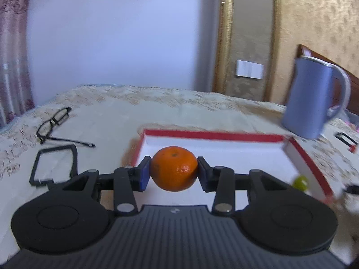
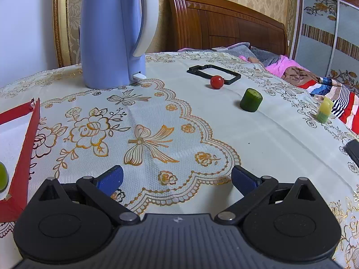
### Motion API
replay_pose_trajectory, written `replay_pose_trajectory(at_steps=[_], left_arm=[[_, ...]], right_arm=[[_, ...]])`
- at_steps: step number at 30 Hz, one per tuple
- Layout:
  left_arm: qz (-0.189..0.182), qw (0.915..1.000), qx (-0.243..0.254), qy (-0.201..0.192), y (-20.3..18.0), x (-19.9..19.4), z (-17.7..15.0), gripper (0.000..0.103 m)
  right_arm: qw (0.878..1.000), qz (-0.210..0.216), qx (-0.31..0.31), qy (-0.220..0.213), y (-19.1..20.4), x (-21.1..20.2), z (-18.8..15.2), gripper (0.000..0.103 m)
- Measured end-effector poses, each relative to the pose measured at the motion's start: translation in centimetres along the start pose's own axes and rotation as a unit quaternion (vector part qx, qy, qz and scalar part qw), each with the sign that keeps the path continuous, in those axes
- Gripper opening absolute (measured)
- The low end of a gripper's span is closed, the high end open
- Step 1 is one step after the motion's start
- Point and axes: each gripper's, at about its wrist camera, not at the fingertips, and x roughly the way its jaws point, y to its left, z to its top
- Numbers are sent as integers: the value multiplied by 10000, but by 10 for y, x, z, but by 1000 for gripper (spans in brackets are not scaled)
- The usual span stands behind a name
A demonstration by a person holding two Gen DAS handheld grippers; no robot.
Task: Organize fruits
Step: 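Carry the orange into the red tray and open the left tool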
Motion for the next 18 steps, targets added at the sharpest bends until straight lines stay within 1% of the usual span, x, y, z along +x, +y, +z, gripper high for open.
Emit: replay_pose_trajectory(at_steps=[2,4,8,12,15,18], left_arm=[[104,9999,65,26,-2,15,5,39],[196,9995,82,234,-5,33,6,40],[249,9979,120,590,-6,63,-1,40],[158,9968,0,779,0,75,-9,40],[182,9961,-8,863,2,79,-12,40],[217,9962,71,846,-1,80,-13,41]], right_arm=[[10000,5,13,4,1,0,0,103],[10000,17,28,11,0,1,0,103],[10000,39,59,22,-1,1,0,103],[10000,37,59,22,-1,1,1,103],[10000,41,69,25,-1,1,1,103],[9999,49,82,32,-1,2,1,103]])
